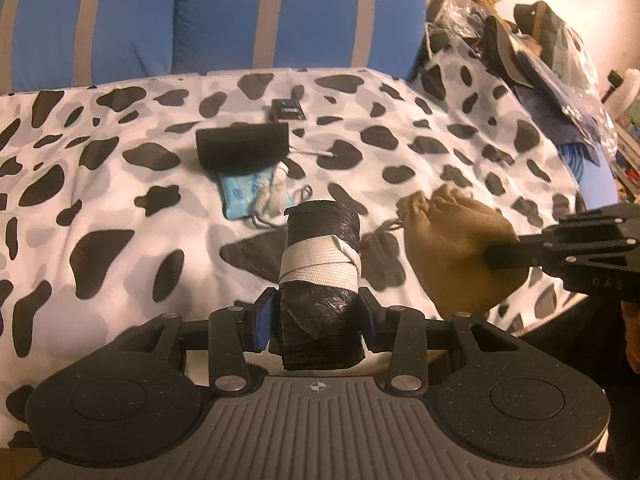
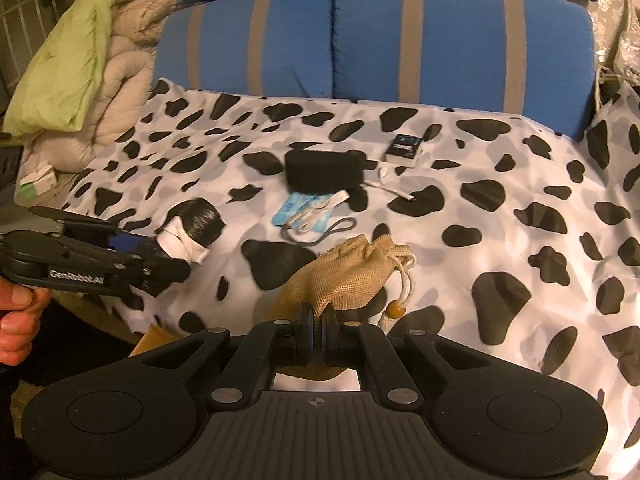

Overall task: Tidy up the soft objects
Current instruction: 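Carry the roll in the left tool and pouch in the right tool over the cardboard box, then open both tools to drop the roll and pouch into the box, then move both tools back from the box toward the remaining items on the bed, then lower the left tool onto the white earphone cable and close on it, then grasp the white strap with the right tool while the left tool holds the earphones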

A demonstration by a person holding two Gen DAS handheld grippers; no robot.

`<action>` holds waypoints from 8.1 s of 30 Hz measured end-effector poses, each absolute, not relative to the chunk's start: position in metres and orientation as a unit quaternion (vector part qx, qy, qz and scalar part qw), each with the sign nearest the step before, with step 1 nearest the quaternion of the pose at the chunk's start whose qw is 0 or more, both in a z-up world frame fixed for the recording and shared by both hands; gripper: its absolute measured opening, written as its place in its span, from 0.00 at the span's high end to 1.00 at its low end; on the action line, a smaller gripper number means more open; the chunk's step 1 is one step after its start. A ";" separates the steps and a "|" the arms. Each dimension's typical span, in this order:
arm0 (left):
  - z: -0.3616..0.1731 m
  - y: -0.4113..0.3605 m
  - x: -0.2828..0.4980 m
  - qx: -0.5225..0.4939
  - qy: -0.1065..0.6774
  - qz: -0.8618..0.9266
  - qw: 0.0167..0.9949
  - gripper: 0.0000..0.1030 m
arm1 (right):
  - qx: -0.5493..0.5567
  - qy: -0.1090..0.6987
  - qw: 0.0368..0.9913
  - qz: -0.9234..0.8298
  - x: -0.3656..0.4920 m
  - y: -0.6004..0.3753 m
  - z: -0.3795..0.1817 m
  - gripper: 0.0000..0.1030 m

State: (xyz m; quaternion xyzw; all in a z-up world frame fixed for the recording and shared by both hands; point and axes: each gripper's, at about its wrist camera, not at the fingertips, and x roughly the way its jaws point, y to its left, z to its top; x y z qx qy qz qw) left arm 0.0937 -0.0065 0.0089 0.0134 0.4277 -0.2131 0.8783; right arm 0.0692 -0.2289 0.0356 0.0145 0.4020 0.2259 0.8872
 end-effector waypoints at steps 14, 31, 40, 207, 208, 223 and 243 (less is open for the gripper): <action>0.004 -0.010 0.059 0.028 0.447 -0.205 0.870 0.60 | 0.001 0.412 0.873 0.260 0.034 -0.217 0.037 0.94; -0.017 -0.011 0.031 0.062 0.522 -0.183 0.831 0.60 | -0.033 0.431 0.844 0.319 0.003 -0.196 0.034 0.94; -0.026 -0.012 0.035 0.073 0.554 -0.157 0.814 0.58 | -0.042 0.438 0.839 0.321 0.003 -0.192 0.032 0.94; -0.028 -0.040 0.219 0.081 0.397 -0.162 0.900 0.91 | -0.075 0.369 0.920 0.111 0.152 -0.239 0.022 0.00; -0.024 -0.039 0.217 0.081 0.394 -0.162 0.901 0.91 | -0.077 0.369 0.920 0.112 0.152 -0.237 0.022 0.00; 0.012 -0.013 0.165 0.044 0.398 -0.185 0.897 0.91 | -0.072 0.379 0.913 0.135 0.158 -0.211 0.018 0.00; 0.023 0.001 0.164 0.026 0.401 -0.178 0.898 0.91 | -0.051 0.400 0.903 0.151 0.195 -0.197 0.006 0.00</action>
